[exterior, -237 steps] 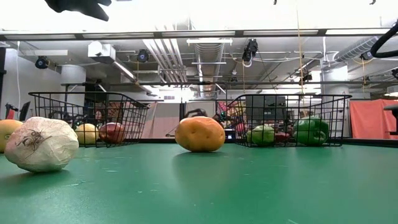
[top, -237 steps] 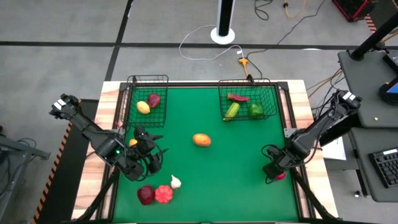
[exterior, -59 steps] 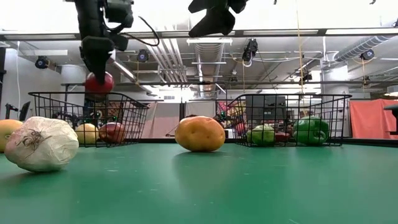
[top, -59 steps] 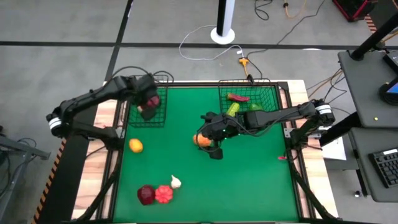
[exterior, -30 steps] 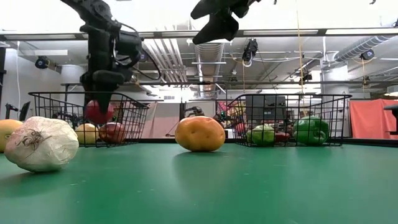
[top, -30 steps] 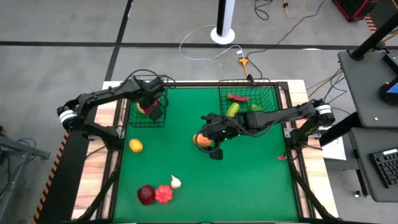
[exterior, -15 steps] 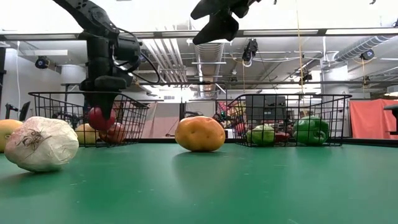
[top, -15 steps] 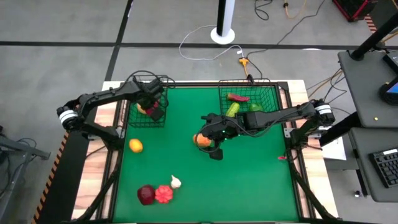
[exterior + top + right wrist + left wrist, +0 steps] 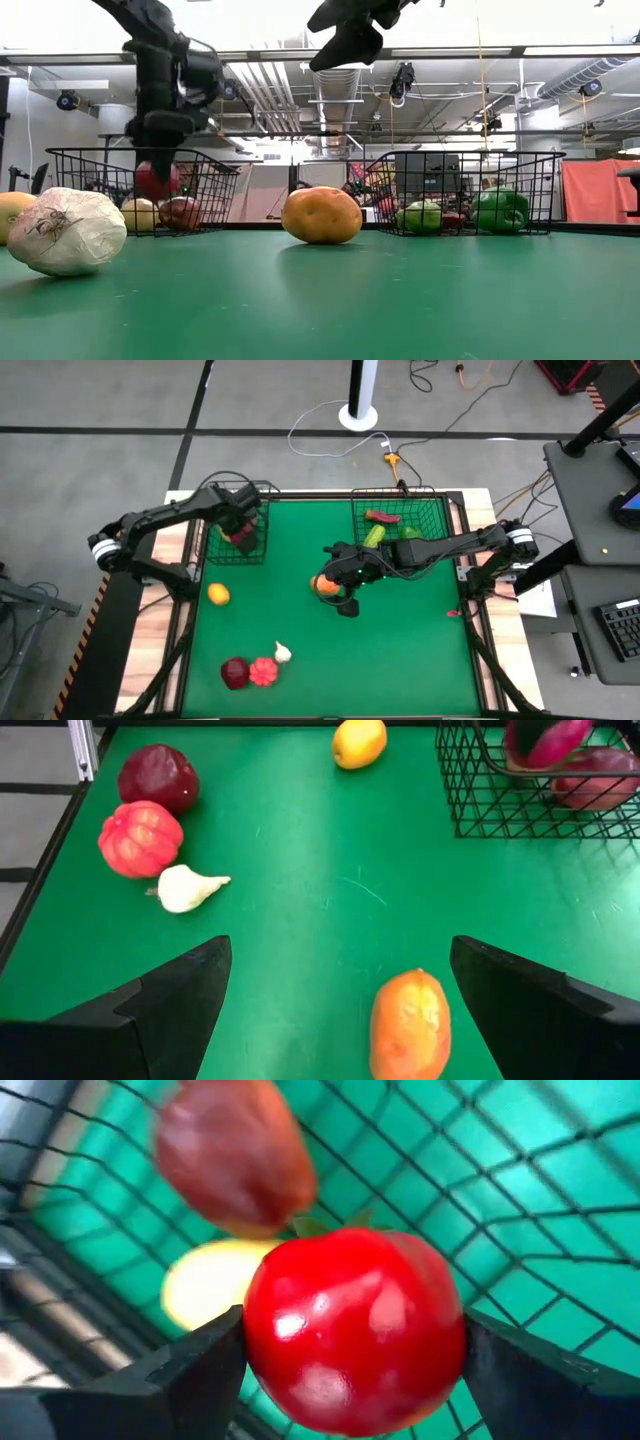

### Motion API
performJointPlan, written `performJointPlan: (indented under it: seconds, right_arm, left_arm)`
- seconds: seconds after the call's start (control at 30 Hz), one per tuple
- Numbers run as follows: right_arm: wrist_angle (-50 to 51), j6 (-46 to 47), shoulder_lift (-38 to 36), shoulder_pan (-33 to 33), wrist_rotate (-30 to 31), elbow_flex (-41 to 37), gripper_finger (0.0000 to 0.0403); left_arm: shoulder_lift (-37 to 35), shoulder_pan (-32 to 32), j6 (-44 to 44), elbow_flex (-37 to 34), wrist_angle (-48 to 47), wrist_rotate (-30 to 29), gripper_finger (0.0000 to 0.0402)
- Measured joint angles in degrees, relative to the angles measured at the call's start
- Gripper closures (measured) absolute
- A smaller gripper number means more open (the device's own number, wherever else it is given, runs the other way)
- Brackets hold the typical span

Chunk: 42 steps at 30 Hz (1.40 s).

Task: Sort produce into baskets
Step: Put the red tomato into the left wire basket

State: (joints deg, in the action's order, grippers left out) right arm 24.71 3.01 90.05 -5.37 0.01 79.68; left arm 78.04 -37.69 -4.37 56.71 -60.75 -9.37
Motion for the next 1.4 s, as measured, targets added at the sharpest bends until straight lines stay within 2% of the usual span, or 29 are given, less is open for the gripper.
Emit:
performJointPlan:
  seconds: [0.17, 0.27, 0.37, 0.47, 0.53, 0.7, 1.0, 1.23, 1.4]
  right_arm:
    - [-0.08, -0.01, -0.27, 0.00, 0.00, 0.00, 0.0035]
    - [0.00, 0.31, -0.27, 0.00, 0.00, 0.00, 0.0035]
    - [-0.08, 0.69, -0.27, 0.00, 0.00, -0.01, 0.0035]
    - [0.02, 0.89, -0.27, -0.01, 0.00, -0.09, 0.0035]
    - [-0.04, 0.94, -0.27, -0.04, 0.00, -0.09, 0.0035]
    - [-0.04, 1.38, -0.27, -0.04, 0.00, -0.09, 0.0035]
    - [0.02, 1.51, -0.27, -0.28, -0.01, -0.09, 0.0035]
    - [0.31, 1.41, -0.27, -0.39, -0.04, -0.09, 0.0035]
    - [0.38, 1.28, -0.27, -0.39, -0.07, -0.27, 0.0035]
  left_arm:
    - [-3.92, -0.02, 0.14, 3.68, -3.29, -4.92, 0.0092]
    - [-6.25, -0.09, 0.76, 5.35, -3.84, -5.64, 0.0092]
    - [-7.76, -0.07, 0.76, 5.69, -3.85, -5.08, 0.0092]
    - [-8.32, -0.07, -0.04, 4.77, -3.29, -1.44, 0.0092]
    - [-7.79, 0.00, -0.45, 3.40, -2.03, 0.30, 0.0092]
    - [-4.74, -0.08, -0.80, 0.17, 1.48, 0.48, 0.0092]
    - [2.25, -0.02, -0.77, -0.24, 2.58, 0.36, 0.0092]
    - [5.18, -0.02, -2.03, -0.26, 3.14, -6.30, 0.0082]
    - [4.95, 0.00, -2.01, -0.26, 3.43, -6.56, 0.0062]
